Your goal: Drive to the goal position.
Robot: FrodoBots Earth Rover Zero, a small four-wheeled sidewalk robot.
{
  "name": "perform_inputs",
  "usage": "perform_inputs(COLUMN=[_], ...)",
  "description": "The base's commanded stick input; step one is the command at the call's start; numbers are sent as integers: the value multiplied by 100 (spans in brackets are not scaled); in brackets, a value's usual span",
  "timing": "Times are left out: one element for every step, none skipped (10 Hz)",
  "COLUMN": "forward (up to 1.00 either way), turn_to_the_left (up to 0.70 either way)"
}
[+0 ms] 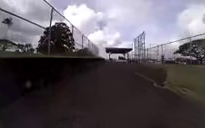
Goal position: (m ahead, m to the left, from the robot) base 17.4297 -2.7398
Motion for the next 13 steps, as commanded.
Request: perform_inputs(forward=[85, 85, 85, 85, 85, 85, 85, 85, 85, 85, 85, 85, 85], turn_to_the_left=[0, 0, 0, 0, 0, 0, 0, -16, -29, -20, 0, 0, 0])
